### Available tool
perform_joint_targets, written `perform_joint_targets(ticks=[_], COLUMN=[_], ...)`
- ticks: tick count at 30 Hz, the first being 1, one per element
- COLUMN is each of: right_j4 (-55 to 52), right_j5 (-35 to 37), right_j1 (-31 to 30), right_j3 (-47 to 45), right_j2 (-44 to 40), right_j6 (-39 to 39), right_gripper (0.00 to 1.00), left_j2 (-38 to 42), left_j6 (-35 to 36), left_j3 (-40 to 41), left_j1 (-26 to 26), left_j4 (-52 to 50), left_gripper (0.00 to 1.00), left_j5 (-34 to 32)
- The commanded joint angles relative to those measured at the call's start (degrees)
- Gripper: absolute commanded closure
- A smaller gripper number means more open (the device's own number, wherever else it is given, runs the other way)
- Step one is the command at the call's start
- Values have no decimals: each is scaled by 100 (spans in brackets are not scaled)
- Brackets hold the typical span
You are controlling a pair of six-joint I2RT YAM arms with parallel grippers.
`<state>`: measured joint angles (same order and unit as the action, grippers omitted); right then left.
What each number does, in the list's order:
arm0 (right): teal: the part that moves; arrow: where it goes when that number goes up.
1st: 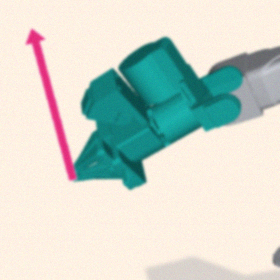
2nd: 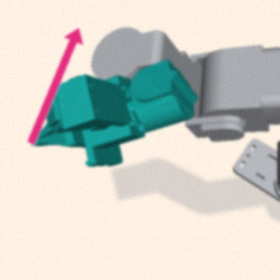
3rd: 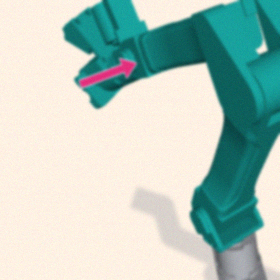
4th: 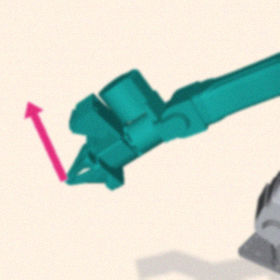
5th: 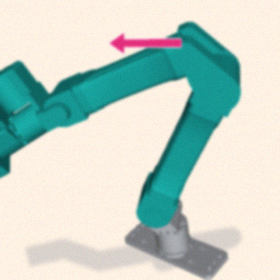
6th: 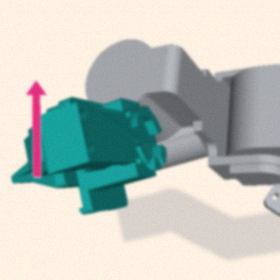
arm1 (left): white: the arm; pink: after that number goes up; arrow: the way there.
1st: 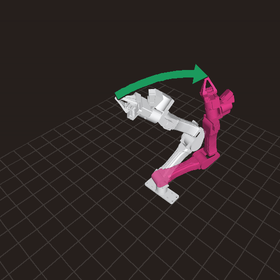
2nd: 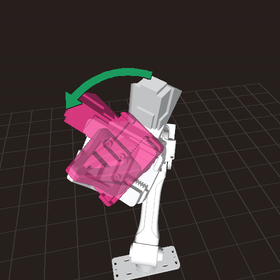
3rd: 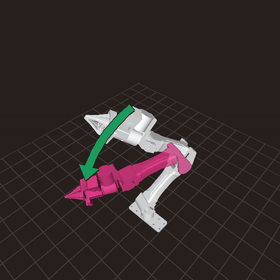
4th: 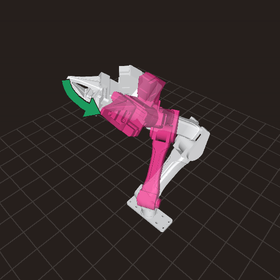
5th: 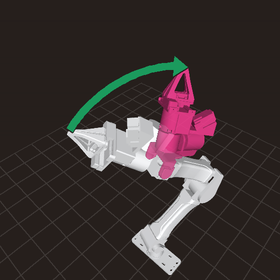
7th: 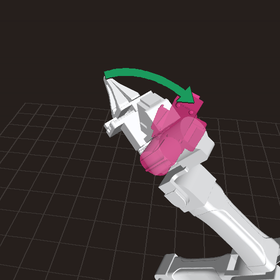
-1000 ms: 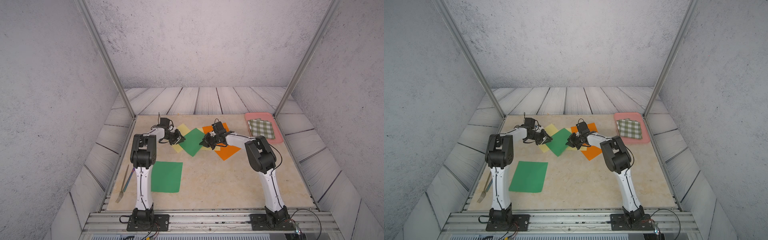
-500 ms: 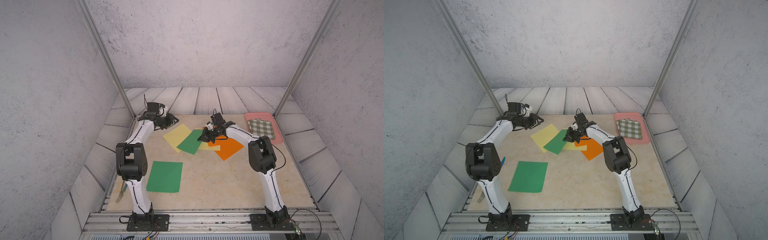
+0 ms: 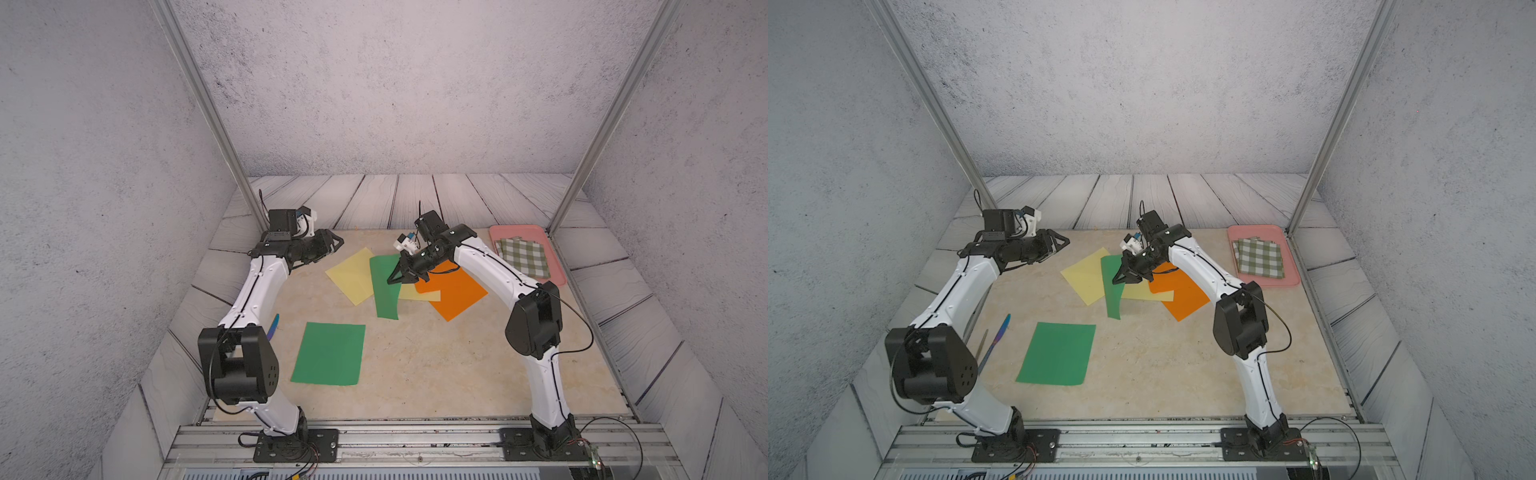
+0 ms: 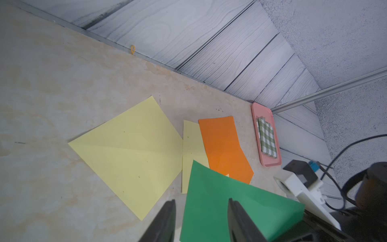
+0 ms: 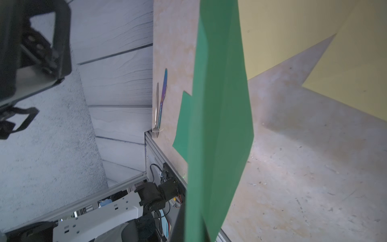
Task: Sort the scattered colored papers by color
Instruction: Pick up the colored paper from the center of the board, then place the colored paper.
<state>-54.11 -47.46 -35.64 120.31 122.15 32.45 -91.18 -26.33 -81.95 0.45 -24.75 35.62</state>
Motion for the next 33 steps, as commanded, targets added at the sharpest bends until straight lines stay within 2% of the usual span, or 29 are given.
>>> perform_joint_targets(ticks=[1,5,9,17,23,29,33], right_j4=[-518,-521,-93,1605,3100,3965,4734], right_j5=[-250,-334,-503,-663,-986,-1098,-1015], right_j1=[-327,-730,-1016,-1313,-1519,-1704,-1721], right_j3=[168,132,-47,-542,-601,-680,-1059], right_j2=[-422,-530,-603,-388,76,533,715], right_j6=[-398,-455,-225,1043,2116,2645,3084], right_gripper=[100,100,100,100,100,100,100], left_j2=[664,1353,1934,2851,3188,3359,3421], left_j6=[-8,-65,-92,-180,-121,69,162], left_j3=[392,741,1002,1503,1516,1395,1356], left_j1=[159,304,400,447,465,462,465], left_j4=[266,284,217,52,-300,-753,-941], left_gripper=[52,51,49,41,32,30,30], left_j5=[-151,-236,-340,-466,-546,-686,-800])
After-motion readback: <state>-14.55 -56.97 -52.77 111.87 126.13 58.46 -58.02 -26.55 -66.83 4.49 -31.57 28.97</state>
